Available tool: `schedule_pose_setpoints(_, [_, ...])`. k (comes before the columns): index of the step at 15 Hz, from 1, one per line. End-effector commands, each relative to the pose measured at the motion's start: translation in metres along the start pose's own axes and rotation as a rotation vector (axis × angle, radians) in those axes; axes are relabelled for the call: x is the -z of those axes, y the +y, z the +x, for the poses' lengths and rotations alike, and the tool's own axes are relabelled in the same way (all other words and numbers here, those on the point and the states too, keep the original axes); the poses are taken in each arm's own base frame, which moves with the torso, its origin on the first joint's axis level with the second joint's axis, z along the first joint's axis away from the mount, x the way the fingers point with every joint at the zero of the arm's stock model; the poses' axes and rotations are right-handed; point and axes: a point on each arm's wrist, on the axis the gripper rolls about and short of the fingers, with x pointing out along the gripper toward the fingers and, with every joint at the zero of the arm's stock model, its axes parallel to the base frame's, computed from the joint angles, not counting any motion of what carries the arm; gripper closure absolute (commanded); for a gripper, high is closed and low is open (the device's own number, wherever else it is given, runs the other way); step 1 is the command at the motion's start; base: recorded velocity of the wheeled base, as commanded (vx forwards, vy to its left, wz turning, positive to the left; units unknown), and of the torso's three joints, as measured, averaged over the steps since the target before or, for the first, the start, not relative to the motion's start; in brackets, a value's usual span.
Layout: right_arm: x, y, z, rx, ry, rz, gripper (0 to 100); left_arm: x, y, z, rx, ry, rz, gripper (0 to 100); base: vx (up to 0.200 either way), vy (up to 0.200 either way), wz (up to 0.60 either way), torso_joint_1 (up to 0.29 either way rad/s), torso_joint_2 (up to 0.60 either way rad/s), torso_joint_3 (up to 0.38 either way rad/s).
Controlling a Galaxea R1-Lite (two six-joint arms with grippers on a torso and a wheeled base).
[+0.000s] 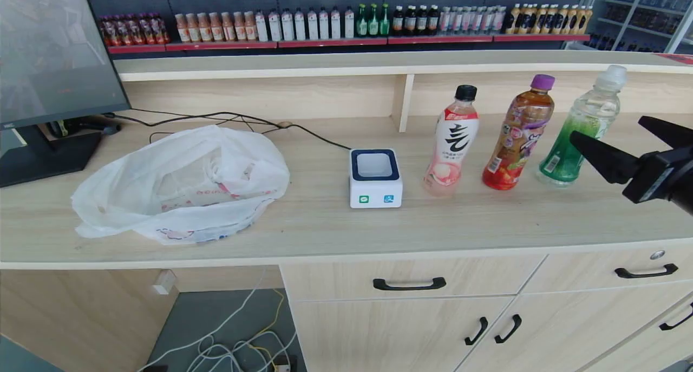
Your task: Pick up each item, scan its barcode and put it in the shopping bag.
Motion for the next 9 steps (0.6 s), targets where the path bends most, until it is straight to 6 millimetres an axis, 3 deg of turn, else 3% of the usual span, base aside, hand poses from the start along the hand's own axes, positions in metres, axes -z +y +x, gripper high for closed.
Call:
schedule_pose_setpoints(1, [0.023, 0.025, 0.028, -0.090, -0.006, 0.050, 0, 0.000, 0.000, 0.000, 0.000, 0.000, 0.000, 0, 0.000, 0.000, 0.00, 0.000, 0.00, 0.000])
schedule_pose_setpoints(5, [0.034, 0.052, 0.055, -0.063, -0.178, 0.127, 0, 0.000, 0.000, 0.000, 0.001, 0.000, 0.000, 0, 0.000, 0.000, 0.00, 0.000, 0.00, 0.000])
schedule_pose_setpoints(7, [0.056, 0.061, 0.059, -0.056, -0.141, 0.138, 0, 0.000, 0.000, 0.000, 0.000, 0.000, 0.000, 0, 0.000, 0.000, 0.00, 0.000, 0.00, 0.000])
schedule_pose_setpoints(9, [0.052, 0.063, 0.063, -0.060, -0.161, 0.140, 0, 0.000, 0.000, 0.000, 0.000, 0.000, 0.000, 0, 0.000, 0.000, 0.00, 0.000, 0.00, 0.000])
